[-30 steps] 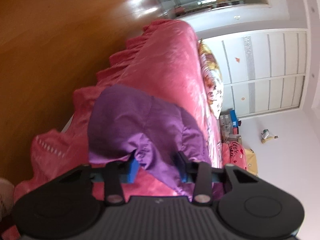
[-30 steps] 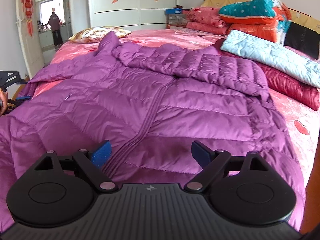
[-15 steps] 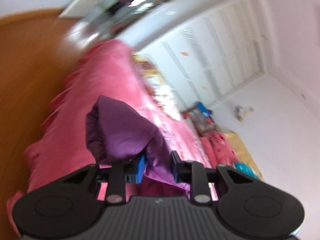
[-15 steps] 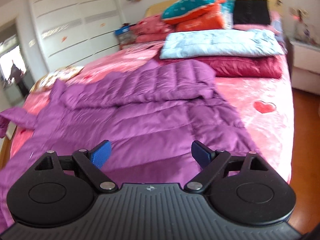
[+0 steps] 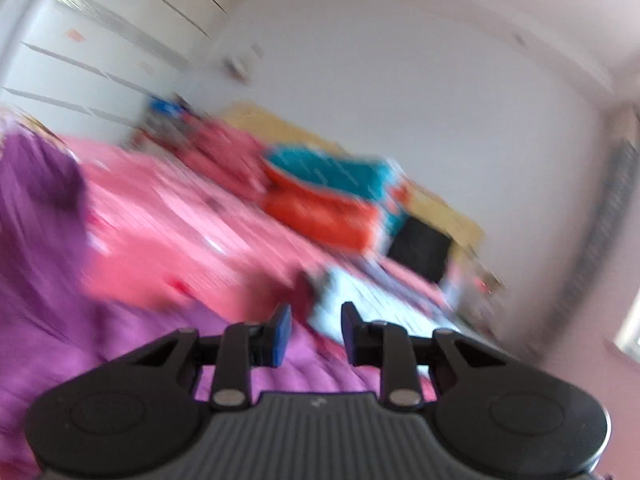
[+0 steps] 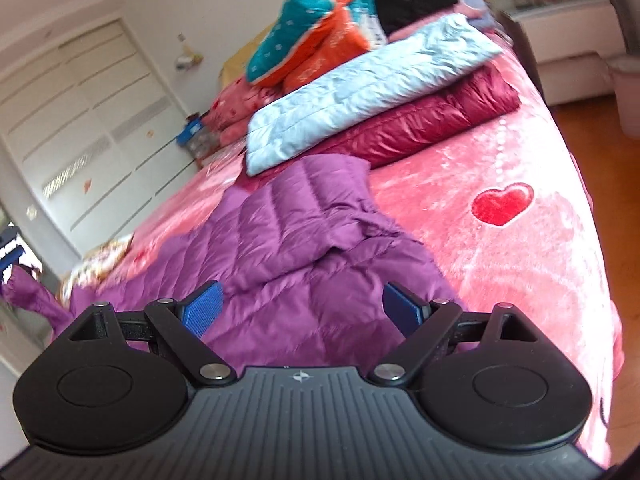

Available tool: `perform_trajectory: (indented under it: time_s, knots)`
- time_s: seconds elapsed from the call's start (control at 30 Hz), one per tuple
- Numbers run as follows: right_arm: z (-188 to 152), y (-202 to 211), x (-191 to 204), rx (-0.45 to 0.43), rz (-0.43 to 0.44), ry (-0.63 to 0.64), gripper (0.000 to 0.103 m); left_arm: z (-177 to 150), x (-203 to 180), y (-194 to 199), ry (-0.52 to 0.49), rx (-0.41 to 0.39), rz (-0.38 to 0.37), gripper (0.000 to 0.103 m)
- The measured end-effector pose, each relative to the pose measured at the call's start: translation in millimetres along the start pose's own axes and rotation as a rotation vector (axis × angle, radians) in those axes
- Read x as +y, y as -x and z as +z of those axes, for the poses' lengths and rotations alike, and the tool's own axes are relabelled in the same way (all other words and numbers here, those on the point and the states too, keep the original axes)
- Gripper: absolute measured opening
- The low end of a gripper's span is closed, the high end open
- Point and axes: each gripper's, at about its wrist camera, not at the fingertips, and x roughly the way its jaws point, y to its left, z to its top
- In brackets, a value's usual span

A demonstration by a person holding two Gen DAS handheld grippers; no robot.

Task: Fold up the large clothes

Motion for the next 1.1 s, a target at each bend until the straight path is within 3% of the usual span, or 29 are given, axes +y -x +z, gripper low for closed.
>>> perform_trajectory:
  time_s: [0.1, 0.2, 0.33, 0.43, 0.6, 0.63, 0.7, 0.9, 1.1]
  knots:
    - [4, -9, -14, 0.002, -0.016, -0.032, 0.103, -34, -21, -31, 0.001, 0.092, -0.047, 0.025]
    - [7, -17, -25, 0.015, -0.028, -0.081, 0.103, -66, -26, -46, -0.006, 0.179, -0.034, 0.025]
    - [9, -19, -30, 0.019, -0.013, -0.11, 0.103, -79, -12, -34, 0.045, 0.171, 0.032, 0.025]
    - [10, -23, -33, 0.03, -0.004, -0.109, 0.103, -62, -3, -18, -0.005, 0.125, 0.167, 0.026]
    - [9, -27, -33, 0.046, 0.007, -0.104, 0.103, -17, 23, -10, -0.177, 0.035, 0.436, 0.059]
    - [9, -28, -33, 0.048, 0.01, -0.106, 0.103, -9, 28, -12, -0.212, 0.03, 0.475, 0.062]
    - [10, -30, -35, 0.05, 0.014, -0.107, 0.103, 1, 36, -23, -0.307, 0.067, 0.546, 0.08]
    - [11, -38, -34, 0.052, 0.013, -0.088, 0.103, 1, 66, -68, -0.526, 0.247, 0.755, 0.08]
    - [12, -45, -28, 0.062, 0.016, -0.047, 0.103, 12, 102, -91, -0.517, 0.273, 0.928, 0.078]
